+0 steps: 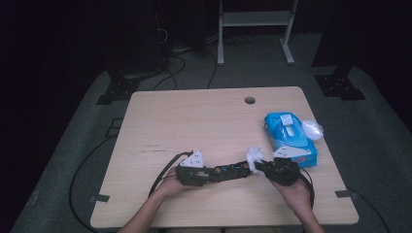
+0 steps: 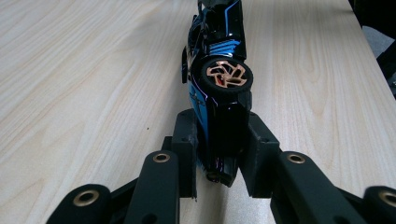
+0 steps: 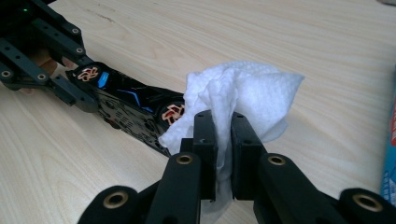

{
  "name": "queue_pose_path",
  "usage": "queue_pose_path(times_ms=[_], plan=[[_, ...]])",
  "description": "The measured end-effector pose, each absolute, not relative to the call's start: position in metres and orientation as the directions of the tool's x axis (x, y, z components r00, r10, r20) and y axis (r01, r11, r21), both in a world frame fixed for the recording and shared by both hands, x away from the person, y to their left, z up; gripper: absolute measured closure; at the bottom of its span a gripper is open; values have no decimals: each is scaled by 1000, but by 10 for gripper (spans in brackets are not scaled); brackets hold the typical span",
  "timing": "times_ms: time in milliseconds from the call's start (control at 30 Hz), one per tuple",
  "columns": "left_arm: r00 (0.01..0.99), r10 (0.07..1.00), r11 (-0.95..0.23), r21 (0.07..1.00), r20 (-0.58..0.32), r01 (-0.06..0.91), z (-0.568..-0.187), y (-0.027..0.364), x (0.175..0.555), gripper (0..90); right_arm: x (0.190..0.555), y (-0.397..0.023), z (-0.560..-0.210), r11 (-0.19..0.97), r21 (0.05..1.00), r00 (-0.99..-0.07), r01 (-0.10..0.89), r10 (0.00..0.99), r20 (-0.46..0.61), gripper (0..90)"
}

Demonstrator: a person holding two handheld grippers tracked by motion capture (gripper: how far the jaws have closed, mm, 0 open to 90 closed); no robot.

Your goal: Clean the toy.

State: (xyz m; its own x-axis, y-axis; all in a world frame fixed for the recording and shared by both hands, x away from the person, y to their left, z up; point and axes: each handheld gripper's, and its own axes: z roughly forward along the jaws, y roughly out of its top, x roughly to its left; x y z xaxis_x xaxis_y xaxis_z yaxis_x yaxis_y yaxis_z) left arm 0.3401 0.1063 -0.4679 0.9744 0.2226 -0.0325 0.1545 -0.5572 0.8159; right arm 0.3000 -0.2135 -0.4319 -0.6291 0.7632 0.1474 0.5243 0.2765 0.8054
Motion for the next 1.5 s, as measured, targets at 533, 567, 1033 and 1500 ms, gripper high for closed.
queue_pose_path(times_ms=[533,567,1033,1500], plan=[[972,237,-580,802,-3,144,-454,97,341,623,304,-217,-441,215,804,-626,555,744,233,824],[972,235,-584,800,2,140,-453,94,342,621,305,-216,-442,214,803,-626,556,743,235,824],[976,219,-602,788,11,126,-452,98,344,651,307,-203,-445,211,798,-641,564,721,262,825],[972,237,-622,767,-12,161,-448,135,347,648,314,-168,-445,227,801,-683,554,674,281,825]])
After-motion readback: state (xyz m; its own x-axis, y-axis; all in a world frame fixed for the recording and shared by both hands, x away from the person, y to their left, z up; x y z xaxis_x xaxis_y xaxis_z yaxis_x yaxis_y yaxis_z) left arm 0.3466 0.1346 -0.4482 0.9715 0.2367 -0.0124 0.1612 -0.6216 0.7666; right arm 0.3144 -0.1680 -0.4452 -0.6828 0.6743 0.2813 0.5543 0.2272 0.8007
